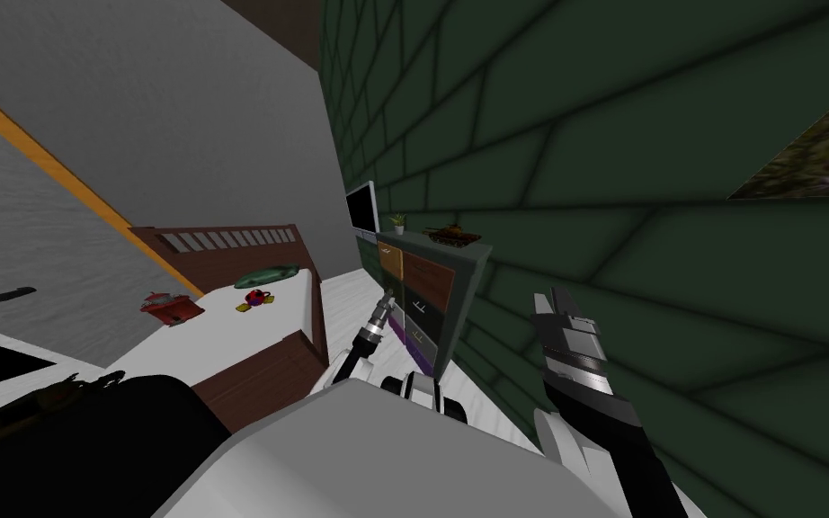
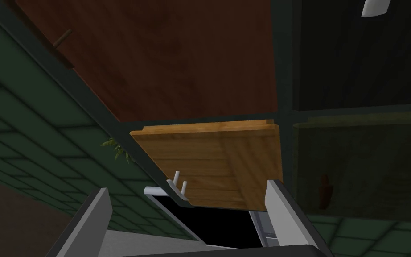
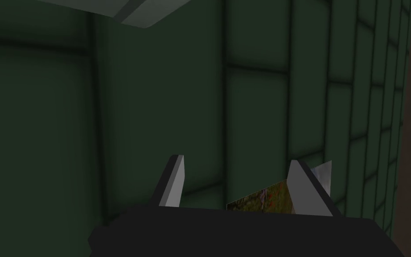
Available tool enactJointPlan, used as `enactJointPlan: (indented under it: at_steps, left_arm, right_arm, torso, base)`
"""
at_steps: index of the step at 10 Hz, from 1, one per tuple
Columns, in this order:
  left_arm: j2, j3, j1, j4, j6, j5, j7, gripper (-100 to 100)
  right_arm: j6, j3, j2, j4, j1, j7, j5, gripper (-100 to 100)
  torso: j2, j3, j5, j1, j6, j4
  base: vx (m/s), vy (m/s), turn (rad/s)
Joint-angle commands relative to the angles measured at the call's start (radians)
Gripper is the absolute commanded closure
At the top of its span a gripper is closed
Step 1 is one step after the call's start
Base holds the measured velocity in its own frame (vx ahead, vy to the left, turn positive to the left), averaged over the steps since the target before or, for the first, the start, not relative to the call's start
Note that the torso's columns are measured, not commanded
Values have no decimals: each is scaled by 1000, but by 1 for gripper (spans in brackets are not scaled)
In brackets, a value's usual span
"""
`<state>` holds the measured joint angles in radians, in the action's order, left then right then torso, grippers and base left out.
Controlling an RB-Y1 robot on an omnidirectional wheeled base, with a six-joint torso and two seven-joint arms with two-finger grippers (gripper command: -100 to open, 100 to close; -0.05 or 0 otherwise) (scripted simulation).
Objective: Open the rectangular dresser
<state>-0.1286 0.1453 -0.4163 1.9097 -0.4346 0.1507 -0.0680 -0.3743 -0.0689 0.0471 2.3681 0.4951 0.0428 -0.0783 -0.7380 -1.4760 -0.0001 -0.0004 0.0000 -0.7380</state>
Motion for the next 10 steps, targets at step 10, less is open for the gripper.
enactJointPlan:
  at_steps: [10]
  left_arm:
    - [-1, 78, 78, -245, -27, 38, 32, -100]
  right_arm:
    - [0, 0, 0, 0, 0, 0, 0, 0]
  torso:
    - [0, 0, 0, 1, 0, 0]
  base:
    - [0, -22, -80]
